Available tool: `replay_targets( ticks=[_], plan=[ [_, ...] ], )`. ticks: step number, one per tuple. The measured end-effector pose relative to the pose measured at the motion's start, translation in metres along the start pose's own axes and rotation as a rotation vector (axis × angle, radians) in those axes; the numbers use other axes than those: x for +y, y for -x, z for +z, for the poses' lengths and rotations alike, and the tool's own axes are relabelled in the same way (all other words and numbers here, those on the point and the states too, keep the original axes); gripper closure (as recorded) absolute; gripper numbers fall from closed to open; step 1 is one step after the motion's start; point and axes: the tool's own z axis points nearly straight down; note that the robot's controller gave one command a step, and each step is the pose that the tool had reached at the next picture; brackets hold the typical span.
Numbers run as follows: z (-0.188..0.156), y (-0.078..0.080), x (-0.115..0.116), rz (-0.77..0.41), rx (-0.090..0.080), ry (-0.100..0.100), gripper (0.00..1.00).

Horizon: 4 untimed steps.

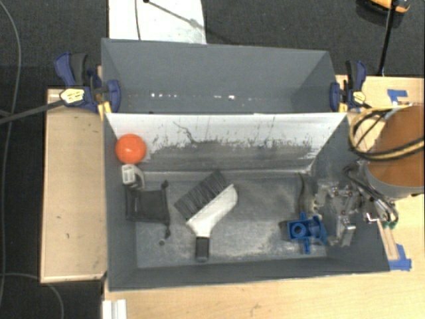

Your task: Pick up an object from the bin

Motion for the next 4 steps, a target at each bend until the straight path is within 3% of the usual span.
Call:
replay_targets(
  ticks=[1,2,4],
  plan=[
    [0.0620,-0.0024,-0.0009,0.114,-0.002,0.000,0.00],
    [0.0634,-0.0104,0.0066,0.073,-0.018,-0.007,1.00],
    [0.0599,-0.0106,0.0064,0.072,-0.018,-0.007,1.00]
  ],
)
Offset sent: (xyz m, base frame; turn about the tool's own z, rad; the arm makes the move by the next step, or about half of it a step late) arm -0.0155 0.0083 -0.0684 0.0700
